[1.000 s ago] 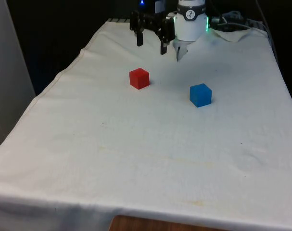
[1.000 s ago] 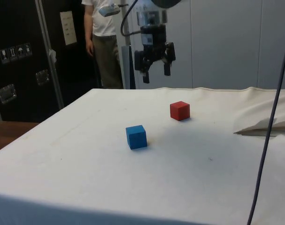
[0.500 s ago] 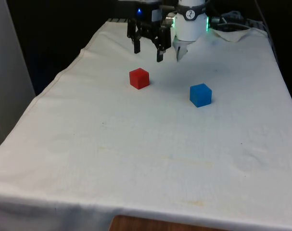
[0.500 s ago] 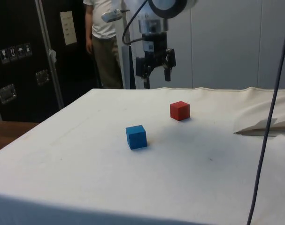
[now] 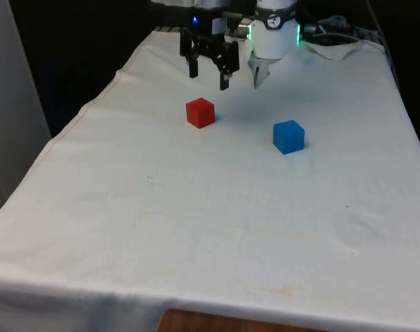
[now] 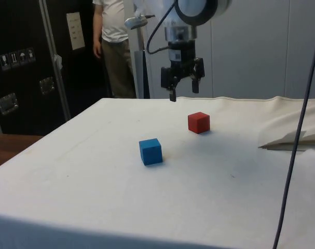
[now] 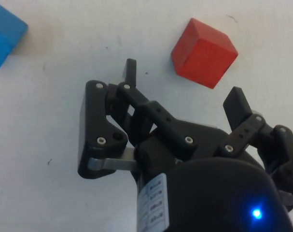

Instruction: Stack the two cubes.

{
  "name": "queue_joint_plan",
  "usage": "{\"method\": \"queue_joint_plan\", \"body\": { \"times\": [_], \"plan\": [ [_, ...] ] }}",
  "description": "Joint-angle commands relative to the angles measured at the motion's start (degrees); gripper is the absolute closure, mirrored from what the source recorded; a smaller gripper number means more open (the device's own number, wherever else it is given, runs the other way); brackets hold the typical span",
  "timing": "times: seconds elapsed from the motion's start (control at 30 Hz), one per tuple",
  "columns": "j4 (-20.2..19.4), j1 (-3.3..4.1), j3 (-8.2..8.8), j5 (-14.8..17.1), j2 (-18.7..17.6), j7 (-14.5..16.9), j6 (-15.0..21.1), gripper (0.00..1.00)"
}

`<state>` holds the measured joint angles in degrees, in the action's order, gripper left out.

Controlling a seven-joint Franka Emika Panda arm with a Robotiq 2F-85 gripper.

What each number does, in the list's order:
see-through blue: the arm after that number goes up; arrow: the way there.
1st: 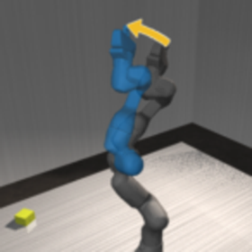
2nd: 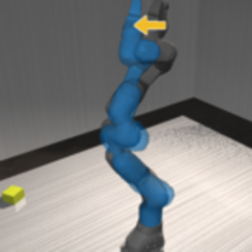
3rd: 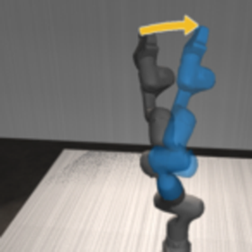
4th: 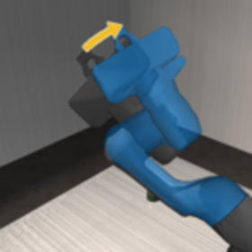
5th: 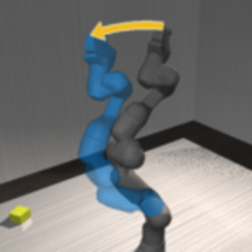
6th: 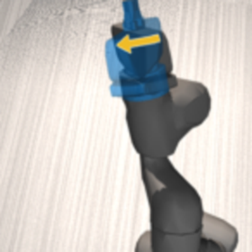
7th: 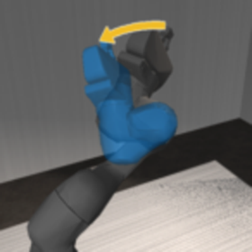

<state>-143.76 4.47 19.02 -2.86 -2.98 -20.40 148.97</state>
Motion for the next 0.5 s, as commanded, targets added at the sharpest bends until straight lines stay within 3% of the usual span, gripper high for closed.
{"method": "queue_joint_plan", "body": {
  "times": [0.0, 0.27, 0.3, 0.47],
  "plan": [
    [0.0, 0.0, 0.0, 0.0, 0.0, 0.0, 0.0, 0.0],
    [-3.4, -0.06, 1.15, 0.3, -0.2, 0.1, 4.8, 0.0],
    [-3.0, 0.0, 1.15, 0.0, -0.2, -0.1, 3.6, 0.0],
    [-5.2, -0.11, 1.78, 0.6, -0.3, 0.5, 7.3, 0.0]
  ]
}}
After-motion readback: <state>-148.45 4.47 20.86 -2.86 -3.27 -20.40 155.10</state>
